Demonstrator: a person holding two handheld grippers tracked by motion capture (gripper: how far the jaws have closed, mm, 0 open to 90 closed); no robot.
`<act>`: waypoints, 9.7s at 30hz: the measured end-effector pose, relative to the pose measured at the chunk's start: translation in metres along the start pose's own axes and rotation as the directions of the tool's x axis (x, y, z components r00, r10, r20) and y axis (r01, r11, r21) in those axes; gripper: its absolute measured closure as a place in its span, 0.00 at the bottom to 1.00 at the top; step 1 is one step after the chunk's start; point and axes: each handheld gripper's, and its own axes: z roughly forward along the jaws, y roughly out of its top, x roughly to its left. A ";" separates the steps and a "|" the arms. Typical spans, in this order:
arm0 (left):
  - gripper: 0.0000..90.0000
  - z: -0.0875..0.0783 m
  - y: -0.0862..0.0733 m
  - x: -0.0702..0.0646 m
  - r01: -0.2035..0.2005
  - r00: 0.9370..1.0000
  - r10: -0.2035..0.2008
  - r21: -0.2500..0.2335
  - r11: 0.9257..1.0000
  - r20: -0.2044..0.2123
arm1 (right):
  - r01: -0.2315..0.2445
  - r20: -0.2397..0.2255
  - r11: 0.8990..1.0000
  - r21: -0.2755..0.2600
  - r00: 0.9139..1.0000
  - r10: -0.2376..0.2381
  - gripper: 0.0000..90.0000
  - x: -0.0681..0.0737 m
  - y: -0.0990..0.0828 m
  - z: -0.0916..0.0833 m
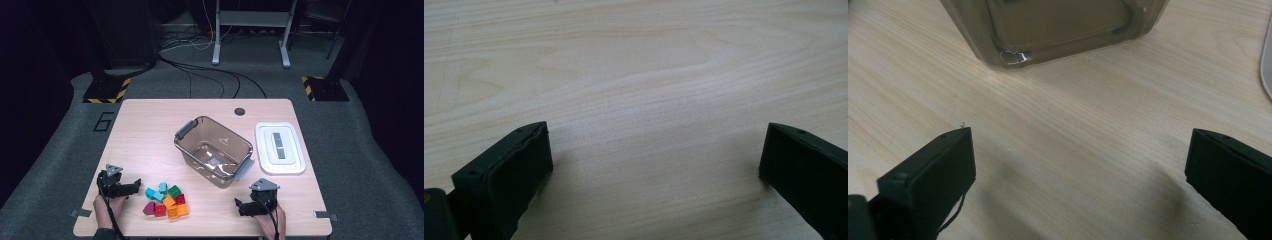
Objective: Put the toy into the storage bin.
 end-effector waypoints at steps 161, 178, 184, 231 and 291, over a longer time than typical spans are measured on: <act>0.65 -0.071 0.159 -0.085 -0.279 0.890 0.343 -0.237 0.931 0.300 | 0.028 0.014 0.999 0.037 0.999 -0.029 0.00 0.002 0.000 0.006; 0.65 -0.056 0.187 -0.116 -0.325 0.855 0.390 -0.233 0.917 0.343 | 0.026 0.017 0.999 0.035 1.000 -0.026 0.00 0.002 0.000 0.006; 0.65 -0.046 0.190 -0.122 -0.331 0.850 0.387 -0.211 0.920 0.357 | 0.026 0.017 0.999 0.035 1.000 -0.026 0.00 0.002 0.000 0.006; 0.16 -0.049 0.164 -0.111 -0.315 0.869 0.350 -0.154 0.937 0.351 | 0.019 0.022 0.999 0.030 1.000 -0.019 0.00 0.003 0.000 0.006; 0.59 -0.015 0.035 -0.084 -0.293 0.878 0.236 0.077 0.953 0.416 | 0.016 0.020 0.999 0.035 1.000 -0.017 0.00 0.003 0.000 0.006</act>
